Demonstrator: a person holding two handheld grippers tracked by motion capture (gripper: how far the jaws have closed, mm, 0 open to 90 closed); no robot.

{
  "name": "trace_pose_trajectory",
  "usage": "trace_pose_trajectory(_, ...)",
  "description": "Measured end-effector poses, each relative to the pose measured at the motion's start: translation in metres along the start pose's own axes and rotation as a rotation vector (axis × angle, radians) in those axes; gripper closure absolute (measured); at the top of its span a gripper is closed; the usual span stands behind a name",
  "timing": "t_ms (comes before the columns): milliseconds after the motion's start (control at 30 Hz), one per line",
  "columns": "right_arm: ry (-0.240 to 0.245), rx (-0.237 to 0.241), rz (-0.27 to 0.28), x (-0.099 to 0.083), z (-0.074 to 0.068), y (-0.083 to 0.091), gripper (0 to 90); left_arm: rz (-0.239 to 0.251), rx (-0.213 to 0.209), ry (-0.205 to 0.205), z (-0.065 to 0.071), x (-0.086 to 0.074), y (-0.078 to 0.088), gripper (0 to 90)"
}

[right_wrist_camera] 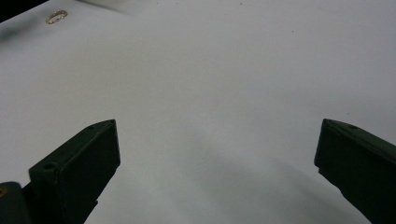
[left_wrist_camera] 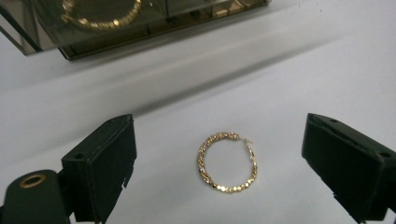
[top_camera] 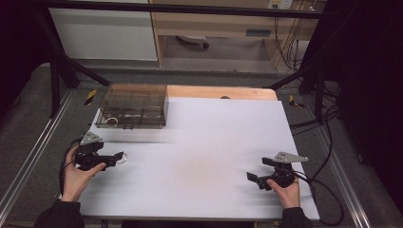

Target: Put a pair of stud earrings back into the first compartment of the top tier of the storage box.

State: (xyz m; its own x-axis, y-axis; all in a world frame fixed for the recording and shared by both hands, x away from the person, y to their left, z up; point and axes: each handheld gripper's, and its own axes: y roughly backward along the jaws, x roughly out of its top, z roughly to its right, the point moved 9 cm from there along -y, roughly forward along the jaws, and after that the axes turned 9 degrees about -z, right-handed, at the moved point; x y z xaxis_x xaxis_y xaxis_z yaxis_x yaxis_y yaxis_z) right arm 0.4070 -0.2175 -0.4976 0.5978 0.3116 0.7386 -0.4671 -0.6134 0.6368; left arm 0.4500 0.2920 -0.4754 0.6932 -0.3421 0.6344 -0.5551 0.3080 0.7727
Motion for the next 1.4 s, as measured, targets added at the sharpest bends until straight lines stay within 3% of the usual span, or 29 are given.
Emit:
trace_pose_trajectory(267, -0.001, -0.002, -0.005, -0.001, 0.0, -0.001, 0.8, -0.013, 0.003, 0.022, -0.002, -0.013, -0.011, 18.9)
trace_pose_trajectory(500, 0.0, -0.001, -0.007, -0.001, 0.0, -0.001, 0.8, -0.037, 0.01, 0.018, -0.004, -0.018, -0.019, 40.7)
trace_pose_trajectory(833, 0.003, -0.002, -0.007, -0.001, 0.0, -0.001, 0.8, -0.052, 0.018, 0.03, -0.006, -0.019, -0.024, 60.9)
trace_pose_trajectory(1100, 0.002, -0.002, -0.008, -0.001, 0.0, -0.001, 0.8, -0.076, 0.023, 0.022, -0.006, -0.021, -0.028, 69.7)
trace_pose_trajectory(1400, -0.001, -0.002, -0.007, -0.001, 0.0, -0.001, 0.7, -0.077, 0.029, 0.042, -0.007, -0.021, -0.028, 80.1)
